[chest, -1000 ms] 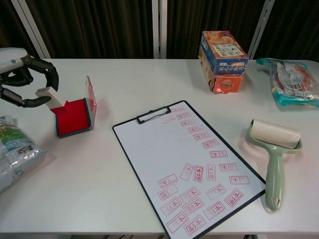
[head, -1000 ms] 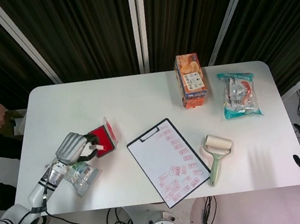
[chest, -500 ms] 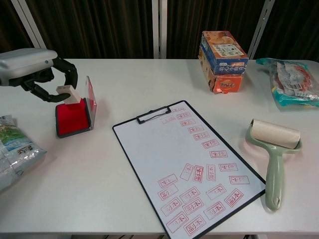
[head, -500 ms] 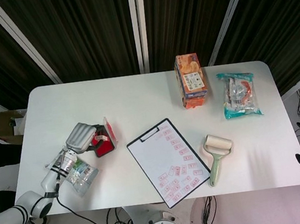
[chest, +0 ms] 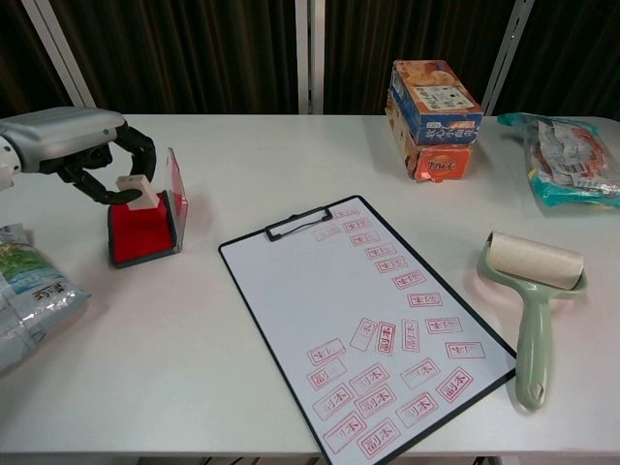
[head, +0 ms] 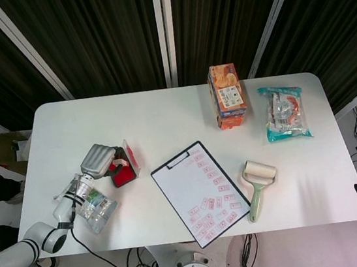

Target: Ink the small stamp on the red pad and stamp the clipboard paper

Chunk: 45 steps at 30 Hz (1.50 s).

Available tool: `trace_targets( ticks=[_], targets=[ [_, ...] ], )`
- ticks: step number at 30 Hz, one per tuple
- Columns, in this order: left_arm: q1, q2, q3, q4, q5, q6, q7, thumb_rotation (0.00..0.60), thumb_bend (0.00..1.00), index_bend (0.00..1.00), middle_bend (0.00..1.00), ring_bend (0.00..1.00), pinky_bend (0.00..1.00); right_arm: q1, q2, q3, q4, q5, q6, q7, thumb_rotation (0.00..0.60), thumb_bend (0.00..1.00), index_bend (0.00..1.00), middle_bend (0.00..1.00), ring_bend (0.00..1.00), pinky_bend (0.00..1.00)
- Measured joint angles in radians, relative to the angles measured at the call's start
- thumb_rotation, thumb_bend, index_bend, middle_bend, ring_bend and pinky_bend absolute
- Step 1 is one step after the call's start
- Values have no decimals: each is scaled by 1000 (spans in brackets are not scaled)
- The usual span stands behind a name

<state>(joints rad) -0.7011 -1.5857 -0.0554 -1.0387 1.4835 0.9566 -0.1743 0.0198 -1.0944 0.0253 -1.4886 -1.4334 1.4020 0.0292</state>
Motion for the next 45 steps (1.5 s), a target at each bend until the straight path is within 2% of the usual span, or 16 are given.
trace_targets(
  ticks=[32,40,45],
  targets=[
    [0,-64,28,123,-5,-42,-65,600,478,715,717,1000,1000,2,-10,-1,7,10,-15,-9,600,259,0,0,0,0],
    [1,-56,20,116,-6,-29,-66,600,478,716,717,1000,1000,1,-8,0,7,7,-11,-6,600,259,0,0,0,0],
    [3,-12,11,51,-9,-16,-77,600,478,715,717,1000,1000,2,-9,0,9,8,-14,-7,600,259,0,0,0,0]
  ],
)
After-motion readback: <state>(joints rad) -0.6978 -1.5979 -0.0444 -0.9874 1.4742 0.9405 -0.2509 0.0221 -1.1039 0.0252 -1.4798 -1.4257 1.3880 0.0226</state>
